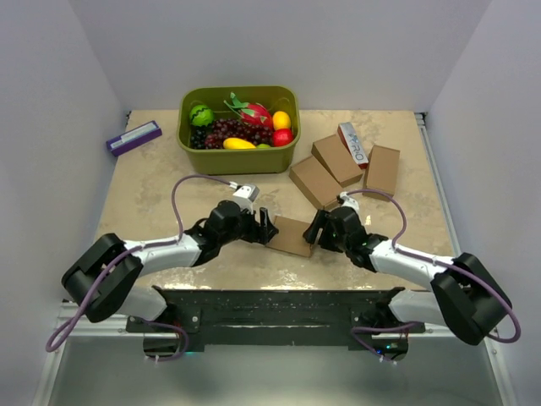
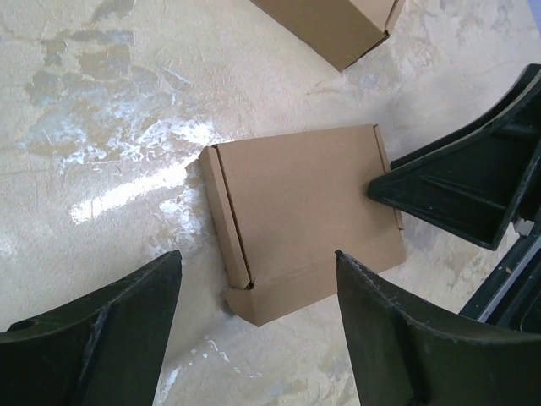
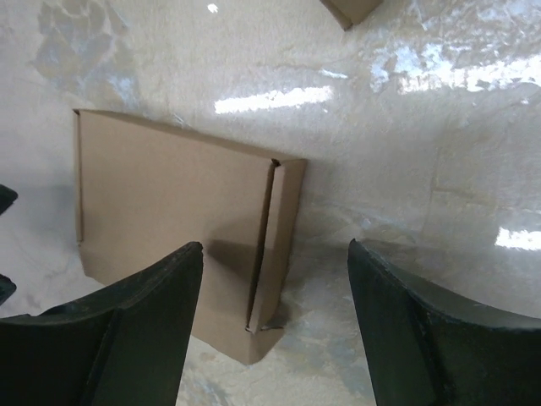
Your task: Fold the paper box
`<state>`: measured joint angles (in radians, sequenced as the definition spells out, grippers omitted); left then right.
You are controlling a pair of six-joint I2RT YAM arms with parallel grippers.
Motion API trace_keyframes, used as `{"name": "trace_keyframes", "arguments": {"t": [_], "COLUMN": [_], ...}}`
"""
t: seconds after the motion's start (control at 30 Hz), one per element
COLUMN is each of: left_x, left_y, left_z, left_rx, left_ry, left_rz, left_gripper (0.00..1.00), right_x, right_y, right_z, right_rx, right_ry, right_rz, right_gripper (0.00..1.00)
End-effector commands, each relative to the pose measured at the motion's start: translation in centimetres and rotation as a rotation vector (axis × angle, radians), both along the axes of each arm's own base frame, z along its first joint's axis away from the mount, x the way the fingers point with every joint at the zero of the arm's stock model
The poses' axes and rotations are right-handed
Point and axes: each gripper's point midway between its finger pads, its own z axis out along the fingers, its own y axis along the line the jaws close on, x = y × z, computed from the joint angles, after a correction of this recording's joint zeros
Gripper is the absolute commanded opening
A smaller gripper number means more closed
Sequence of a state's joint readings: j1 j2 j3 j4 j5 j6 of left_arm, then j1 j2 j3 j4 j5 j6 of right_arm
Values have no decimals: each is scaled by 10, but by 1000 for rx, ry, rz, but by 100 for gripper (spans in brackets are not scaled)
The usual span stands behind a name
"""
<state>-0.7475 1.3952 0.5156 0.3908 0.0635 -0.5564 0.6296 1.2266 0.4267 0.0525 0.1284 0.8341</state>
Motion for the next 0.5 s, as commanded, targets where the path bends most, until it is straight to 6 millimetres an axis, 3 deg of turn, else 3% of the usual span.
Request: {"name": "trace_keyframes", "arguments": {"t": [0.0, 0.17, 0.27, 0.47], "left_x": [6, 3, 3, 2], "left_y": [0, 6, 10, 20], "left_z": [26, 36, 39, 37], "left_rx": [-54, -90, -95, -125], "left_ry": [-48, -61, -59, -32], "left_rz": [-4, -6, -3, 7], "left_gripper": [79, 79, 80, 83], "right_x": [4, 1, -4, -12], "right_y": [14, 11, 10, 4], "right_z": [-1, -19, -29, -41], "right_rx": [140, 189, 193, 205], "right_ry": [-5, 34, 66, 98], "right_rz": [2, -5, -4, -14], "right_gripper": [67, 48, 29, 7]}}
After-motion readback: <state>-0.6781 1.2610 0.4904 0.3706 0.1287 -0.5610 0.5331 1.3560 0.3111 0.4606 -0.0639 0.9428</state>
